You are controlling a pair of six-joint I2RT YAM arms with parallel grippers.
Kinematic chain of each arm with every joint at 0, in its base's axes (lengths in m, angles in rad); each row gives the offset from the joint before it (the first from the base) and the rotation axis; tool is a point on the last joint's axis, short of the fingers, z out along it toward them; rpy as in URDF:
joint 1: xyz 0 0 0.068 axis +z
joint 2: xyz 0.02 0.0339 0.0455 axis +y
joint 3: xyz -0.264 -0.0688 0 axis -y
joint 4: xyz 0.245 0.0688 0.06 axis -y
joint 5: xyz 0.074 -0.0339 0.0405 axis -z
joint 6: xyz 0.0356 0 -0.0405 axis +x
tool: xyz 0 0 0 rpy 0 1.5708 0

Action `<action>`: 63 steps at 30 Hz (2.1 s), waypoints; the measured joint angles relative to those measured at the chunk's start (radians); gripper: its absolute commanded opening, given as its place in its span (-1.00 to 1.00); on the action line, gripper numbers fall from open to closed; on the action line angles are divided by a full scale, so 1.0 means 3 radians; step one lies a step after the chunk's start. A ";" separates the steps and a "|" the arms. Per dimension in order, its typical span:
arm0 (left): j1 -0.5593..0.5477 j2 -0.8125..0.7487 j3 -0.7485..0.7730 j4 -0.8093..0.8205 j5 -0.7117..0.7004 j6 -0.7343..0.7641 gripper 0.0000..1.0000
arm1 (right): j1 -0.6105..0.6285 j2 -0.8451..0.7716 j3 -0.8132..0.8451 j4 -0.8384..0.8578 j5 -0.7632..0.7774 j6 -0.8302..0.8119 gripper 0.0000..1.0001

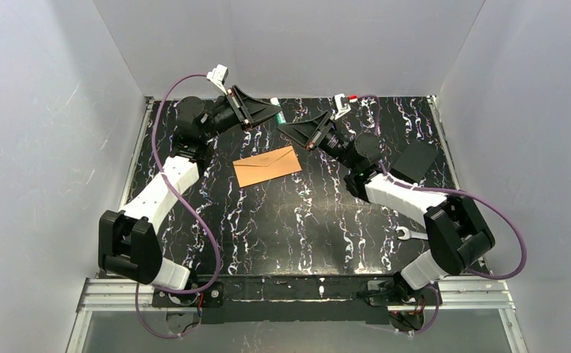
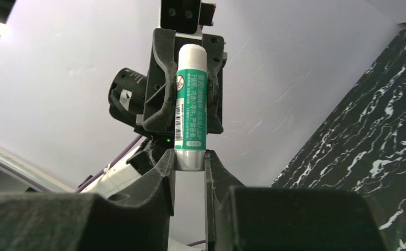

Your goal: Place the letter into the envelope and seal it

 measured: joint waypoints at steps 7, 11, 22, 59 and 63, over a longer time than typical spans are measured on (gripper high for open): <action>0.0018 -0.0003 0.0003 -0.0394 -0.0271 0.0317 -1.00 | 0.0010 -0.0135 0.0437 -0.1353 0.0020 -0.1073 -0.97; 0.0018 -0.0004 0.0093 -0.1095 -0.0458 0.0687 -1.00 | 0.0056 -0.0123 0.0688 -0.2249 0.0154 -0.1859 -0.97; 0.0014 0.0336 0.0598 -0.2464 -0.0797 0.1424 -1.00 | 0.0439 0.0306 0.1353 -0.3554 0.0942 -0.3297 0.10; 0.0103 0.0192 0.0931 0.0011 0.1001 0.0309 -1.00 | 0.0094 -0.0154 0.0070 0.0493 0.0028 0.0029 -0.08; 0.0103 0.0189 0.0922 0.0081 0.0987 0.0239 -1.00 | 0.0094 -0.0154 0.0084 0.0543 0.0031 0.0031 0.02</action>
